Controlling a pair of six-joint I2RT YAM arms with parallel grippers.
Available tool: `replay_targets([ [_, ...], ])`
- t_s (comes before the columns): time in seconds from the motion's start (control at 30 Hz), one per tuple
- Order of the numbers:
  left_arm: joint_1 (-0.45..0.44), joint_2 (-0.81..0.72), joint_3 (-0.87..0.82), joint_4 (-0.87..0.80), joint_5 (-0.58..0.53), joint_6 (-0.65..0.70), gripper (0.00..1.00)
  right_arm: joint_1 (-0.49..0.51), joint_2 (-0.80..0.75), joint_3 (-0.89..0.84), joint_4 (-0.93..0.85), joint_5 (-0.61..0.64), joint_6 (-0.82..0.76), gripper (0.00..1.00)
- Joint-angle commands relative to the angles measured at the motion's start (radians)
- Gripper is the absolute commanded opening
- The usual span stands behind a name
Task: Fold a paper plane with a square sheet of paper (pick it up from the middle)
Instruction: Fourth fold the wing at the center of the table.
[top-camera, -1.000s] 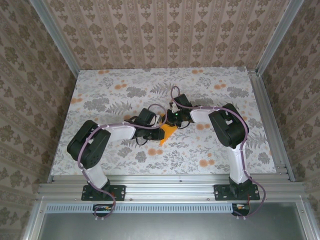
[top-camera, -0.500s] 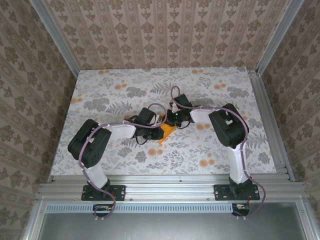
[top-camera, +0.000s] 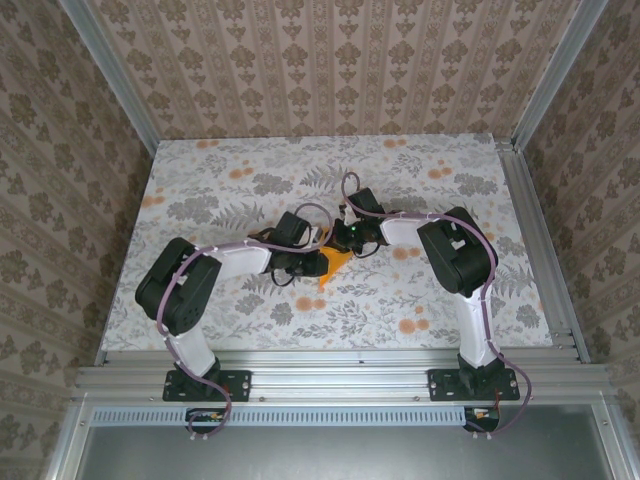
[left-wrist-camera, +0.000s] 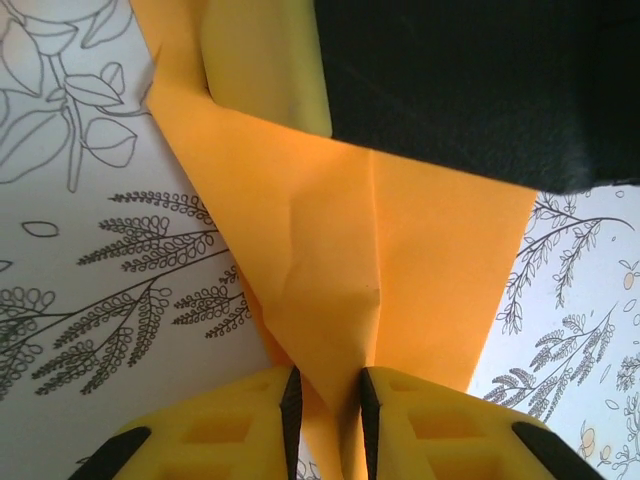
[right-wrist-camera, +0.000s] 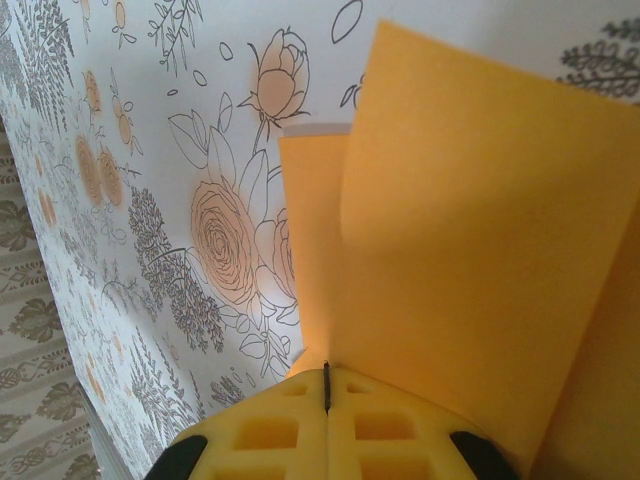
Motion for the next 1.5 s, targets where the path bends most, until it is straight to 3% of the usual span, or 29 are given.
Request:
replay_targets([
  [0.0,0.01,-0.015,0.028,0.005,0.015,0.0,0.25,0.006,0.0,-0.019,-0.09,0.041,-0.023,0.07],
  [0.4,0.021,-0.007,0.019,0.025,0.047,-0.016,0.26,0.006,-0.003,-0.025,-0.092,0.043,-0.026,0.06],
  [0.7,0.021,0.007,0.013,0.041,0.07,-0.02,0.12,0.006,-0.002,-0.022,-0.095,0.043,-0.029,0.06],
  [1.47,-0.003,0.058,0.039,-0.057,-0.028,0.038,0.1,0.006,-0.014,-0.017,-0.099,0.047,-0.034,0.06],
])
